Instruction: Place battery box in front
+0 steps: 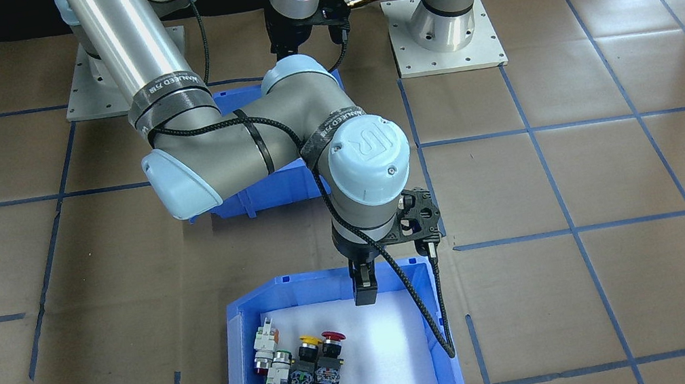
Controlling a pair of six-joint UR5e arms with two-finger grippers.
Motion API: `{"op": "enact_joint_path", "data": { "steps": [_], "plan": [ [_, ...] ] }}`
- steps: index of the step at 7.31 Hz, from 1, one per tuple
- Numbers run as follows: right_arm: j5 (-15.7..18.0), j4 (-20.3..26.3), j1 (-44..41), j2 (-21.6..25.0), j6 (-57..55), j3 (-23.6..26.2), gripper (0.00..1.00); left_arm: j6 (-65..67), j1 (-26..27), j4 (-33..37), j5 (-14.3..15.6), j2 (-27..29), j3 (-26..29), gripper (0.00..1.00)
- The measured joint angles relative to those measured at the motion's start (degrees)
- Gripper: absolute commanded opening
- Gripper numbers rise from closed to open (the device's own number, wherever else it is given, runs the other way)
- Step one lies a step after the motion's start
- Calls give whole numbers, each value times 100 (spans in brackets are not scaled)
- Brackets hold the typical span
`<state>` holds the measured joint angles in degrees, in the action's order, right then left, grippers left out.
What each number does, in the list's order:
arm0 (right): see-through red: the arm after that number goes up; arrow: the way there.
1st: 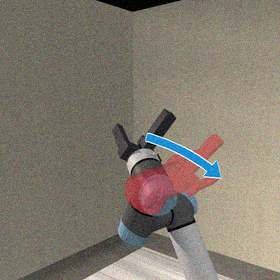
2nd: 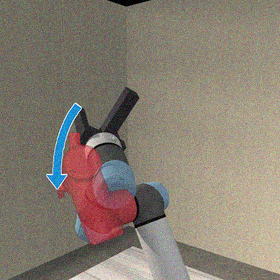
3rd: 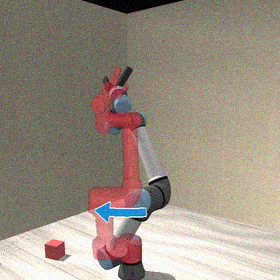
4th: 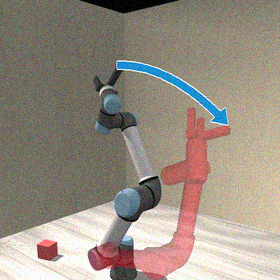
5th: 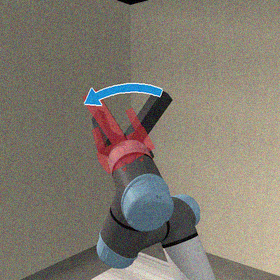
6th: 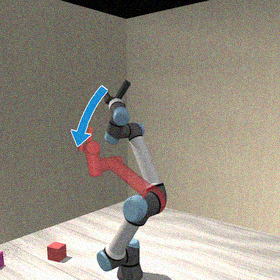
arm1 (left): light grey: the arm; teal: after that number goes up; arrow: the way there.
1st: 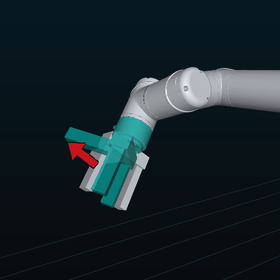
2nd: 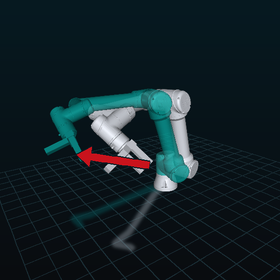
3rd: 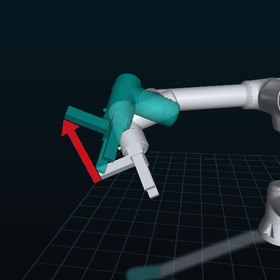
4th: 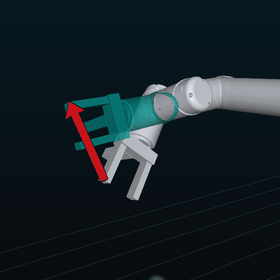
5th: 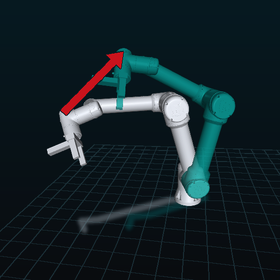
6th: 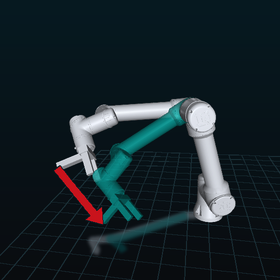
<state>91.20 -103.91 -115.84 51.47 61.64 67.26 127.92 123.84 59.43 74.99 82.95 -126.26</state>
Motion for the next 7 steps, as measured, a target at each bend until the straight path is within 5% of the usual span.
{"op": "enact_joint_path", "data": {
  "steps": [2, 4, 5, 7],
  "plan": [
    [88, -189, 11, -44, -11, 80, 43, 95, 53, -424, 207, 85, -189, 96],
    [303, -245, 17, -28, -13, 51, 15, 228, 158, -742, 253, 329, -219, 96],
    [374, -250, 17, -18, 1, 38, 6, 295, 236, -871, 258, 452, -221, 88],
    [414, -258, 36, 11, 31, -8, 4, 348, 318, -1032, 269, 599, -223, 60]
  ]
}}
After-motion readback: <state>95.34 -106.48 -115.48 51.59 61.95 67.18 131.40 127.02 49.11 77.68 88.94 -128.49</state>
